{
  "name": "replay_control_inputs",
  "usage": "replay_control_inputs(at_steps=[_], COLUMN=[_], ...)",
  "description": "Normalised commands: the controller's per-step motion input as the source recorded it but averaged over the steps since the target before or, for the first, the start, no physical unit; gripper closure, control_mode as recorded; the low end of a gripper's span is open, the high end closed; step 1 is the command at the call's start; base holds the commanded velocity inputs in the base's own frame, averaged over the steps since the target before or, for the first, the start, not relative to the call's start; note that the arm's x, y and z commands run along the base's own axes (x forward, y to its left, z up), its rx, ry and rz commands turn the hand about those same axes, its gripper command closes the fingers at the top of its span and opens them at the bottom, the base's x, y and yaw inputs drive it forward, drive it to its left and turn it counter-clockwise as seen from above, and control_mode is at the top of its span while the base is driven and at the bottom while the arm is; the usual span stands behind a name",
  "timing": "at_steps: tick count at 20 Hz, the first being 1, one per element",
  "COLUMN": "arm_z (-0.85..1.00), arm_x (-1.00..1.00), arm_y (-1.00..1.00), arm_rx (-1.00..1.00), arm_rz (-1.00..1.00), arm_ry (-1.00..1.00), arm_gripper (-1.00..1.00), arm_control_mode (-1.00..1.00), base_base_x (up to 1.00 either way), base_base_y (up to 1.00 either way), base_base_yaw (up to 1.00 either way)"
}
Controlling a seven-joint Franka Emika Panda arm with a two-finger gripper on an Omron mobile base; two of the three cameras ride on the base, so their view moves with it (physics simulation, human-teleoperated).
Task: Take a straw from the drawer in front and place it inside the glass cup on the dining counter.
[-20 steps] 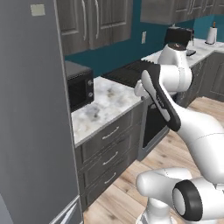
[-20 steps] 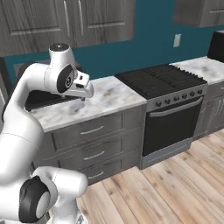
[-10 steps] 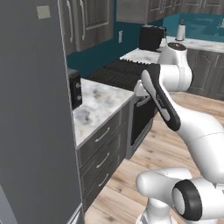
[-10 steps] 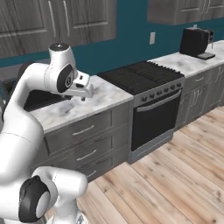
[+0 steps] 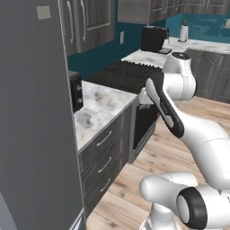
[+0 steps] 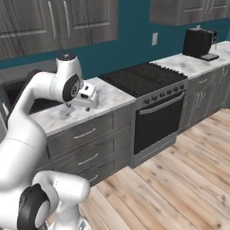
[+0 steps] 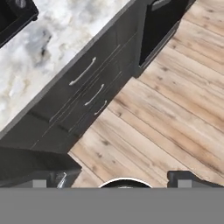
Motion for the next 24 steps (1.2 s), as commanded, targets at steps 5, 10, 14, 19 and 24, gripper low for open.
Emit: replay_control_inputs(at_steps=[5,10,14,19,24], arm_z=[-1.0,-0.96,-1.0,-0.98,-0.86], arm_x=[0.06,0.17,0.26,0.02,0.08], arm_y=[-0.01,-0.1,0.15,0.0,0.0], arm_rx=[0.14,0.39,0.22,0.18,0.34], arm_rz=[-0.19,-0.17,-0.44,-0.2,0.02], arm_ry=[0.0,-0.02,-0.09,-0.1,-0.03], arm_gripper=[-1.0,-1.0,-1.0,-1.0,-1.0], arm_control_mode=[-1.0,-1.0,-1.0,-1.0,-1.0], base_base_x=[0.0,0.0,0.0,0.0,0.0], base_base_y=[0.0,0.0,0.0,0.0,0.0], base_base_yaw=[0.0,0.0,0.0,0.0,0.0])
